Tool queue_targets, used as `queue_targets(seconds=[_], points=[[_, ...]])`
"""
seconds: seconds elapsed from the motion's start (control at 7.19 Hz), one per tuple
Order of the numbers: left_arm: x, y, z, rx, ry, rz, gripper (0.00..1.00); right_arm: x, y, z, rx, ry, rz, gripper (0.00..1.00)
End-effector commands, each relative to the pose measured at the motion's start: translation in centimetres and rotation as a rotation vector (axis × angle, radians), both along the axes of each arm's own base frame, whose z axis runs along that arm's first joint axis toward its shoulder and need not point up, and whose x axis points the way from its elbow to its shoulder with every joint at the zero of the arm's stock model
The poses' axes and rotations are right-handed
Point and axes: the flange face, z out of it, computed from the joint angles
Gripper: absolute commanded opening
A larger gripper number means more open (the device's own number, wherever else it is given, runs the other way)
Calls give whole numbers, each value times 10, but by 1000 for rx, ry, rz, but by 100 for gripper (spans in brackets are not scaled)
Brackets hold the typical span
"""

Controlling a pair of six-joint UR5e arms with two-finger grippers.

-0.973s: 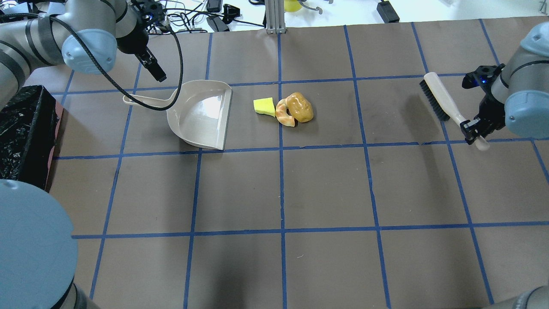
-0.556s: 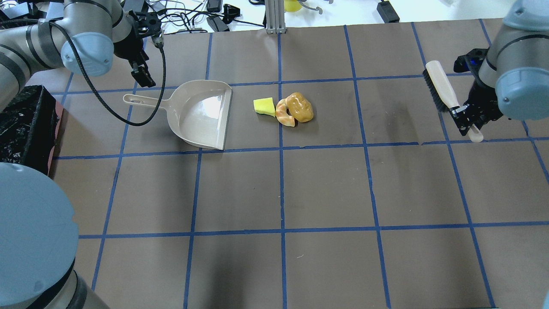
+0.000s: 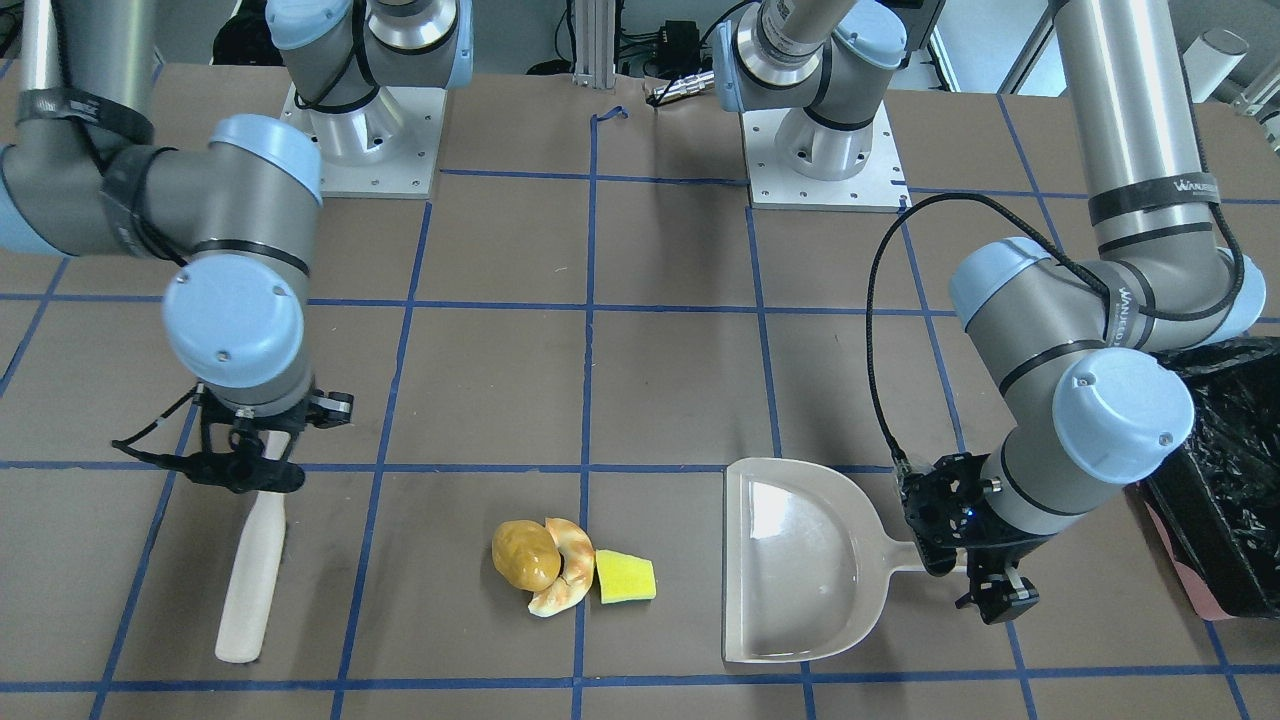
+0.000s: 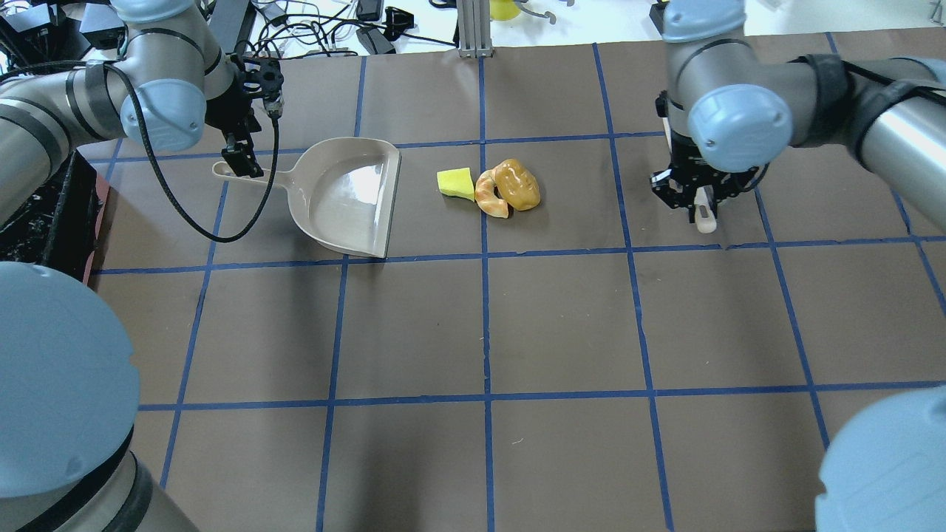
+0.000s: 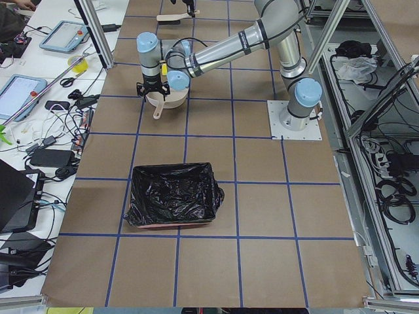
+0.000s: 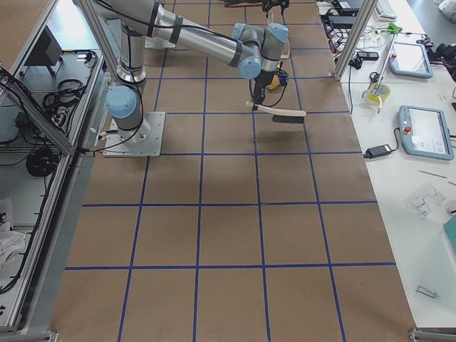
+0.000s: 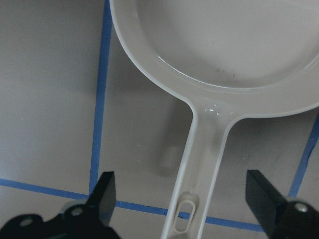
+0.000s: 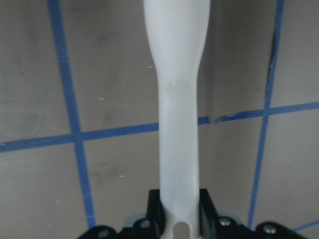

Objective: Sweep and dump trash into bin
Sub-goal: 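Carry the brush with the right gripper to behind the yellow trash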

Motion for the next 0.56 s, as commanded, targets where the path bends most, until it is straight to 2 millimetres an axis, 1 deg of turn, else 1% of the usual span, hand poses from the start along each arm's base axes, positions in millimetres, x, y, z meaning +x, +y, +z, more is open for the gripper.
queue_targets(seconds=[0.0, 0.14, 0.28, 0.42], points=[[0, 2, -13, 23, -1, -54, 96, 94, -8, -4, 11, 41, -105, 0], [0, 2, -21, 42, -1, -90, 95, 120, -1, 1, 4, 43, -72, 0], [1, 0, -29, 52, -8, -102, 95, 140, 8, -6, 12, 52, -62, 0], [4, 1, -30, 59, -41, -100, 95, 142, 9, -6, 17, 55, -54, 0]])
